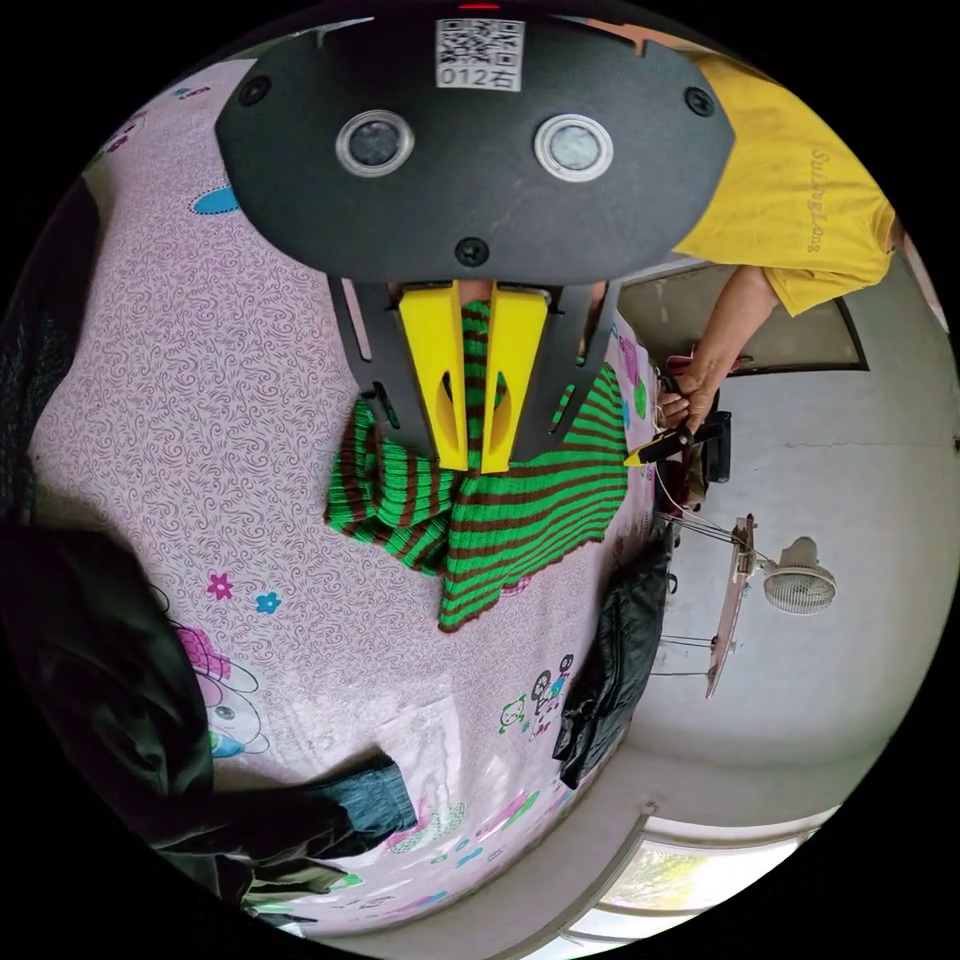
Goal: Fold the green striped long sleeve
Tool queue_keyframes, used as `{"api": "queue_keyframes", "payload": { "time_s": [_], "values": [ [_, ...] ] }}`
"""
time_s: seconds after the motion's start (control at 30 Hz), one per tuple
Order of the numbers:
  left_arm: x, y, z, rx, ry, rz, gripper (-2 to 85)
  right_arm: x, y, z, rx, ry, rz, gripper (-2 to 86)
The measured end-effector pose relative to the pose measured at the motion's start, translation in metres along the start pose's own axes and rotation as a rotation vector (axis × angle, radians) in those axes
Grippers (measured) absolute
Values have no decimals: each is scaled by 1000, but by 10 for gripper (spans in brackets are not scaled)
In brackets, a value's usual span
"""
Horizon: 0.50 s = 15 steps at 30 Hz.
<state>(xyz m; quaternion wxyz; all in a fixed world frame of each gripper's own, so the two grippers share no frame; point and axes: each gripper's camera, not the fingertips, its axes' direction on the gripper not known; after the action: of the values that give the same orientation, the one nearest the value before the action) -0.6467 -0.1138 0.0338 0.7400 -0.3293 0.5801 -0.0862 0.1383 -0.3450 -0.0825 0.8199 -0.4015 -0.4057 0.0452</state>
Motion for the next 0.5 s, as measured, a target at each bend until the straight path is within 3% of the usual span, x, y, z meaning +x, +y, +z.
{"api": "queue_keyframes", "payload": {
  "time_s": [0.33, 0.5],
  "values": [
    [1, -1, 41, -21, -25, 7, 11, -7, 11, 13, -4, -9, -32, 14],
    [10, 4, 40, 38, -57, 17, 2, -19, 19, 0, 80, 113, -66, 6]
  ]
}}
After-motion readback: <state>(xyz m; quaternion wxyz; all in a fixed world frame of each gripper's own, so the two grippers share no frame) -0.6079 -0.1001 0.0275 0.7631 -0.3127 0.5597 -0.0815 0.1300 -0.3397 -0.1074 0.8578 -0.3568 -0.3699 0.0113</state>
